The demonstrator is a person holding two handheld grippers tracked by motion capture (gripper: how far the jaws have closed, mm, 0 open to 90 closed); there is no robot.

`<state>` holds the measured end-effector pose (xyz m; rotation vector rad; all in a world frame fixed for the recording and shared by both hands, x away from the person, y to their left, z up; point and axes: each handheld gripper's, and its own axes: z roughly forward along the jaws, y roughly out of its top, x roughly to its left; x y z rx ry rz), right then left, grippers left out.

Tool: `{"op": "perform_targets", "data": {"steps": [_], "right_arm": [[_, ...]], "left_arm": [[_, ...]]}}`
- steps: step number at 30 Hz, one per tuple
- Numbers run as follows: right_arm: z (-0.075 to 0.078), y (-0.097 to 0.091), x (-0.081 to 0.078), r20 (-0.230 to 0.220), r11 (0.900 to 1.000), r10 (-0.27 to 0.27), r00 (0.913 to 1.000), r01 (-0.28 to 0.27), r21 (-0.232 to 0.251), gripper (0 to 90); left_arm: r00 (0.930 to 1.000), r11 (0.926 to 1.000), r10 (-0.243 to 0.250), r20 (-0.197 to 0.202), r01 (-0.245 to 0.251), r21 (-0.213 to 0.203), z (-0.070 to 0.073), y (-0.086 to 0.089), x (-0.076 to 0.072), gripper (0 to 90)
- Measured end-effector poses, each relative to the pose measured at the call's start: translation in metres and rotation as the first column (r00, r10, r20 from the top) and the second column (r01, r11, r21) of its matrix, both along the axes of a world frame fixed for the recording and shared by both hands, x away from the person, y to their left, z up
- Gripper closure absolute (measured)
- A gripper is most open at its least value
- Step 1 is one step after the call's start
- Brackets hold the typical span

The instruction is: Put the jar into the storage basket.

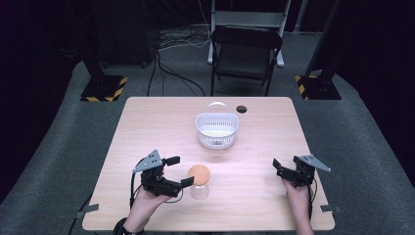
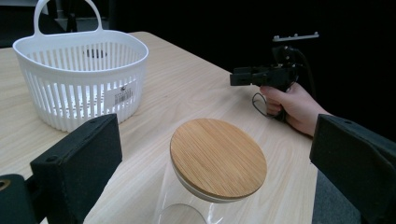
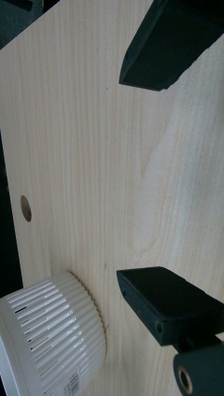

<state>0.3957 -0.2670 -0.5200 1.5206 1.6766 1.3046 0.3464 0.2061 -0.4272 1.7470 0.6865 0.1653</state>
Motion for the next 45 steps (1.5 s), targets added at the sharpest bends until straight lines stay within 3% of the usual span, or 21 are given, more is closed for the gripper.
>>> {"op": "perform_targets", "data": {"steps": [9,22,27,35,45], "right_arm": [[0.000,0.000,0.000,-0.001,1.0000,-0.001,1.0000,0.001,0.005,5.5],[0.000,-0.001,0.000,-0.003,1.0000,0.000,1.0000,0.000,0.009,5.5],[0.000,-0.001,0.000,-0.003,1.0000,0.000,1.0000,0.000,0.009,5.6],[0.000,-0.001,0.001,-0.006,0.9999,0.003,1.0000,-0.003,0.011,5.6],[0.000,-0.001,0.001,-0.008,0.9999,0.005,1.0000,-0.005,0.010,5.6]], "left_arm": [[0.9997,0.9995,0.024,0.001,-0.024,0.018,-0.007,-0.014,-0.003,2.4],[0.9944,0.9931,0.089,0.057,-0.093,0.072,-0.019,-0.031,-0.009,2.3],[0.9953,0.9933,0.084,0.047,-0.088,0.075,-0.024,-0.036,-0.008,2.3],[0.9916,0.9880,0.104,0.077,-0.111,0.107,-0.032,-0.044,-0.010,2.4],[0.9905,0.9873,0.108,0.085,-0.117,0.107,-0.033,-0.046,-0.011,2.5]]}}
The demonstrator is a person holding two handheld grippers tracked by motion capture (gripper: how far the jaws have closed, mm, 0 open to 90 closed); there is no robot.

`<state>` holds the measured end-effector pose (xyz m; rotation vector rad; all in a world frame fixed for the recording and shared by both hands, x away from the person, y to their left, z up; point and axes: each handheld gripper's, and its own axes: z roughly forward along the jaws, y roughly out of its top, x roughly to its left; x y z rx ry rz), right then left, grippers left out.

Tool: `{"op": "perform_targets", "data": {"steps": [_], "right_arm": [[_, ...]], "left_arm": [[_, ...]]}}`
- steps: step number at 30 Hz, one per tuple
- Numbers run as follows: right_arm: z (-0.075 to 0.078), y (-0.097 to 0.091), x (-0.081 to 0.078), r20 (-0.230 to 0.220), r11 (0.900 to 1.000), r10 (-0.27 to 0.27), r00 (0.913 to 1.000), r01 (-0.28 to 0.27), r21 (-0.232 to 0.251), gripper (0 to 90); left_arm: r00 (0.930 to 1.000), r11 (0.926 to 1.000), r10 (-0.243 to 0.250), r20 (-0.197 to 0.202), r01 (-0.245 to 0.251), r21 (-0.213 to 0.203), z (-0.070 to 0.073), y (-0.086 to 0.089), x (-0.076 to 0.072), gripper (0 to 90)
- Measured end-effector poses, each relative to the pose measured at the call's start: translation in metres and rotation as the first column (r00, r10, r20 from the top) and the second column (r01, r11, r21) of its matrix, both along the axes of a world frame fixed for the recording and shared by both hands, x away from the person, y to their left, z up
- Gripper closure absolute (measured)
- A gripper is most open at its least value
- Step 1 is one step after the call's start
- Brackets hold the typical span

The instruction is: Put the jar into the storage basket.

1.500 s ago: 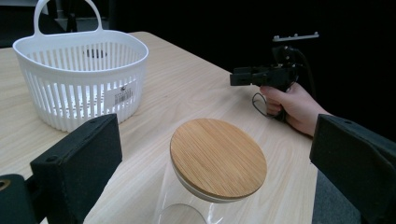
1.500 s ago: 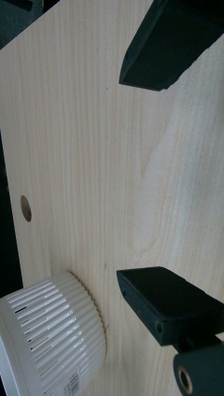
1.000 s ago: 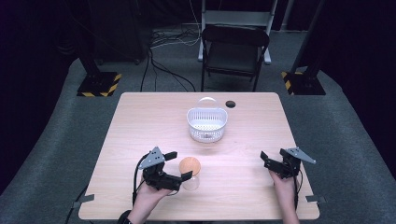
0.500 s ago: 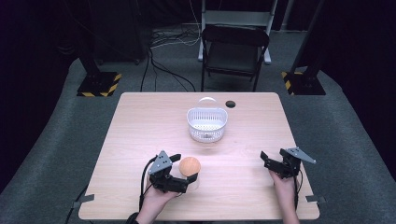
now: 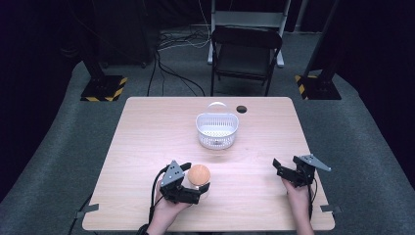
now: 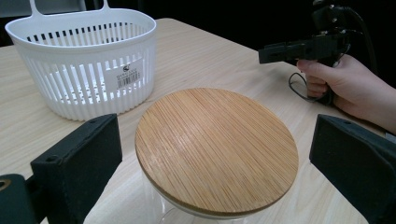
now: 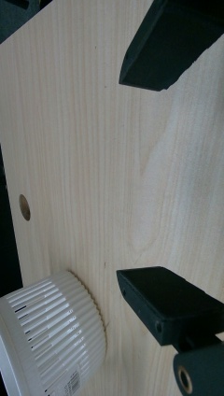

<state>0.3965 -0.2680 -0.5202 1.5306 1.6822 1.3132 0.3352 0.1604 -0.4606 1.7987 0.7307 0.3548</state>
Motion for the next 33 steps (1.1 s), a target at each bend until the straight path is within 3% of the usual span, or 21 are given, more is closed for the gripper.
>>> {"op": "perform_targets", "data": {"steps": [12,24,33], "right_arm": [[0.0000,-0.0001,0.0002,-0.002,1.0000,0.002,1.0000,-0.002,0.002,5.7],[-0.0001,-0.0002,0.0003,-0.002,1.0000,0.003,1.0000,-0.003,0.003,5.7],[-0.0001,-0.0003,0.0003,-0.002,1.0000,0.004,1.0000,-0.004,0.004,5.8]], "left_arm": [[0.9998,0.9998,0.009,0.017,-0.009,0.016,-0.0030,-0.0016,-0.0010,8.6],[0.9997,1.0000,0.003,0.024,-0.003,0.007,-0.0051,0.0002,-0.0014,22.1],[0.9994,1.0000,0.006,0.035,-0.006,0.008,-0.0051,0.0005,-0.0020,23.1]]}}
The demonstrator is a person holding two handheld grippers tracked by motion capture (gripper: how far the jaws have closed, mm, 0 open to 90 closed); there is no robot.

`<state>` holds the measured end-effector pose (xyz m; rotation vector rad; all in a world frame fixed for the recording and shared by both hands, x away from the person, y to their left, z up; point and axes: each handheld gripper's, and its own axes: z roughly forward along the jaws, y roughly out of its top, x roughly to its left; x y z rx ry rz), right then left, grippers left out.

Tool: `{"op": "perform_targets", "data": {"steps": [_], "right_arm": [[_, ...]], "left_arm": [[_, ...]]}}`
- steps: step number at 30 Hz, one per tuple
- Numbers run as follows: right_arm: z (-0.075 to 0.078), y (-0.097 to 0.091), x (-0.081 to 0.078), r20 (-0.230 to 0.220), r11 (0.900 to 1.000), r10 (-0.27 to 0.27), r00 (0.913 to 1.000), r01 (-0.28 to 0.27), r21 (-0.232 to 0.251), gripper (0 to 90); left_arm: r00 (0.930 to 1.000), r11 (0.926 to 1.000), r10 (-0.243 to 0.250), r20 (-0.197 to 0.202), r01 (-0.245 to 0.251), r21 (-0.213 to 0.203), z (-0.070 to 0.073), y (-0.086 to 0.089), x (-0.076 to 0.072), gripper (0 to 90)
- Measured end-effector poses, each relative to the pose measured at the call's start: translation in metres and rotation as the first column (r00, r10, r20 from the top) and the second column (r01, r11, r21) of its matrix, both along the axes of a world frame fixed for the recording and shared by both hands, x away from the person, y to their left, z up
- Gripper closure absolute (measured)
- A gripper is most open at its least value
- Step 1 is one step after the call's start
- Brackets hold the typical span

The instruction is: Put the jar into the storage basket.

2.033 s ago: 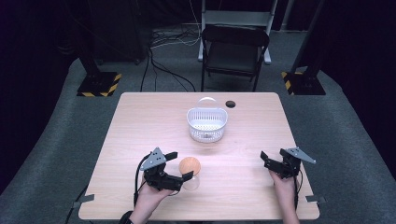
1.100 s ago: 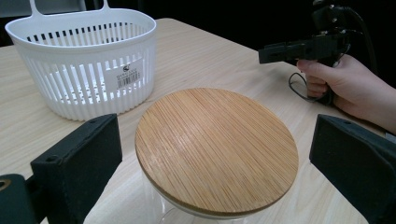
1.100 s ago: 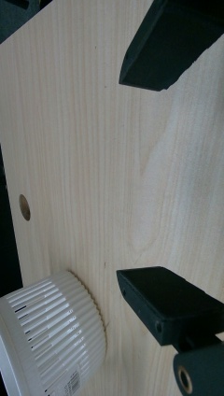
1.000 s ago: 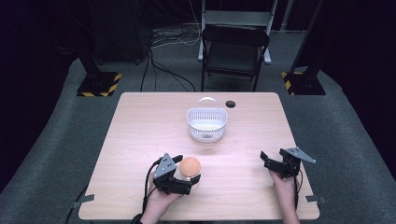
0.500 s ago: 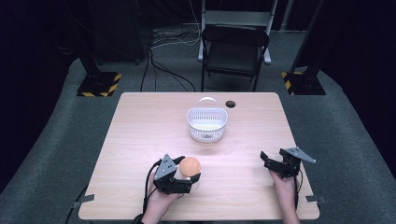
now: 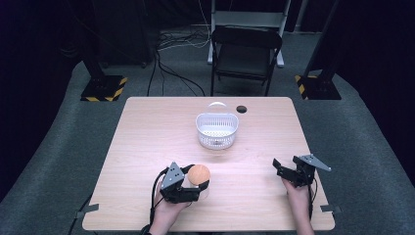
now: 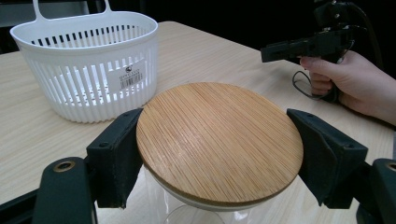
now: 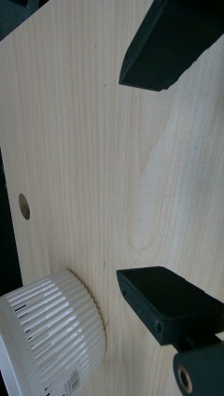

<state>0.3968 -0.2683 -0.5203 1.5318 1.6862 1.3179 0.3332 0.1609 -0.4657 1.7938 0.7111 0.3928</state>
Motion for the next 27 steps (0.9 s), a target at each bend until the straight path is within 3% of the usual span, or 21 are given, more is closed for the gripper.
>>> {"op": "perform_targets", "data": {"steps": [13,18,22,27], "right_arm": [[0.000,0.000,0.000,-0.003,1.0000,0.002,1.0000,-0.002,0.005,5.8],[0.000,0.000,0.000,-0.003,1.0000,0.002,1.0000,-0.002,0.005,5.9],[0.000,0.000,0.000,-0.002,1.0000,0.002,1.0000,-0.002,0.006,5.9],[0.000,-0.001,0.000,-0.005,0.9999,0.003,1.0000,-0.003,0.011,5.9]], "left_arm": [[1.0000,1.0000,-0.004,0.001,0.004,0.000,0.005,0.003,0.000,23.7],[0.9997,0.9998,-0.020,0.015,0.020,-0.002,0.017,0.005,-0.001,23.7],[0.9990,0.9982,-0.045,-0.009,0.044,-0.039,0.025,0.008,0.000,23.8],[0.9978,0.9977,-0.066,-0.007,0.066,-0.014,0.042,0.008,0.002,23.8]]}}
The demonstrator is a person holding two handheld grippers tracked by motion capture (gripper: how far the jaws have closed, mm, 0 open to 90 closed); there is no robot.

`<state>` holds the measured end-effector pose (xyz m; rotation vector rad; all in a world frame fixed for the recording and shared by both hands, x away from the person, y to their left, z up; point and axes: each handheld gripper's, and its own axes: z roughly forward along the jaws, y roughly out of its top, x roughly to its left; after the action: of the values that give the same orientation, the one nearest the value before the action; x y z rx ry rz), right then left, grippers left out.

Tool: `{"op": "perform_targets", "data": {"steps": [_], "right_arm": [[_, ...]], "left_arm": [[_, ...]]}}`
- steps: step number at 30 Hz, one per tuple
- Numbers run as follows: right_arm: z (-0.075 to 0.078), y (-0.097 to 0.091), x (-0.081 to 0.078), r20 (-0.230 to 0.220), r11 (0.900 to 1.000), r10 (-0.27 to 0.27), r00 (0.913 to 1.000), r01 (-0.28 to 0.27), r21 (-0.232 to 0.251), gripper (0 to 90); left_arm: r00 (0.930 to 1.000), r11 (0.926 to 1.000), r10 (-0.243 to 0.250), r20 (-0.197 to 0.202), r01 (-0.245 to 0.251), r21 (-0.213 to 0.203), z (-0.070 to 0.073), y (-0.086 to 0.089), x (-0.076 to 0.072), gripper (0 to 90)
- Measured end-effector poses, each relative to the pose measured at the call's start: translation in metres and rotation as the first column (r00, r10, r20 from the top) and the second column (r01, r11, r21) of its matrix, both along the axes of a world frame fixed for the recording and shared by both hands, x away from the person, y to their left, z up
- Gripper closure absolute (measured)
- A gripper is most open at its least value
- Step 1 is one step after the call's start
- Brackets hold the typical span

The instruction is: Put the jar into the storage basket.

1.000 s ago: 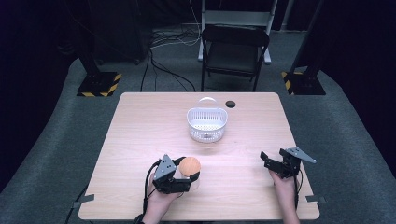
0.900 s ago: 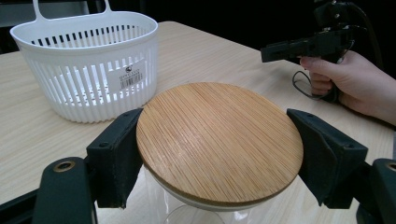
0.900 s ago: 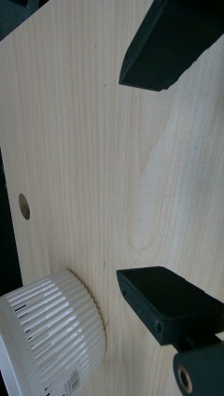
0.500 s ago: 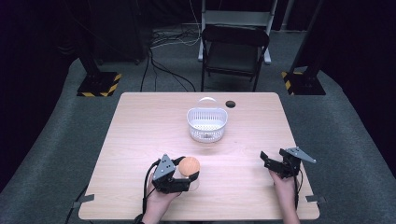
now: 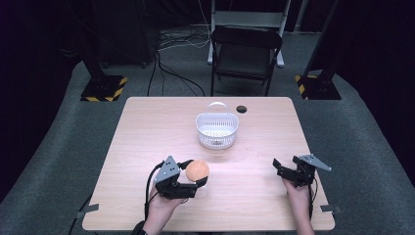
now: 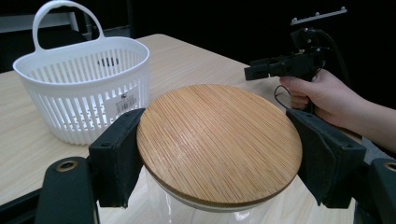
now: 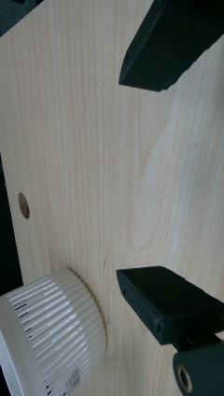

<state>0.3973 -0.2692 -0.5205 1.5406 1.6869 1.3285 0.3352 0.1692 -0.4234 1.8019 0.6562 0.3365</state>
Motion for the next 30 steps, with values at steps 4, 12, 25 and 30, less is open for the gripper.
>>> {"op": "perform_targets", "data": {"steps": [4,12,25,30], "right_arm": [[0.000,0.000,0.000,0.001,1.0000,0.001,1.0000,-0.001,-0.001,5.9],[0.000,0.000,0.000,0.003,1.0000,0.001,1.0000,-0.001,0.002,5.9],[0.000,0.000,-0.001,0.004,1.0000,0.002,1.0000,-0.002,0.003,6.0],[0.000,0.000,-0.001,0.004,1.0000,0.002,1.0000,-0.002,0.003,6.0]], "left_arm": [[0.9997,0.9997,-0.022,-0.007,0.022,-0.008,0.014,0.002,0.003,23.7],[0.9993,0.9990,-0.021,0.032,0.020,0.039,0.042,0.004,0.006,23.8],[0.9957,0.9963,-0.042,0.083,0.035,0.079,0.084,0.000,0.014,23.8],[0.9955,0.9968,-0.054,0.077,0.050,0.063,0.097,-0.001,0.019,23.8]]}}
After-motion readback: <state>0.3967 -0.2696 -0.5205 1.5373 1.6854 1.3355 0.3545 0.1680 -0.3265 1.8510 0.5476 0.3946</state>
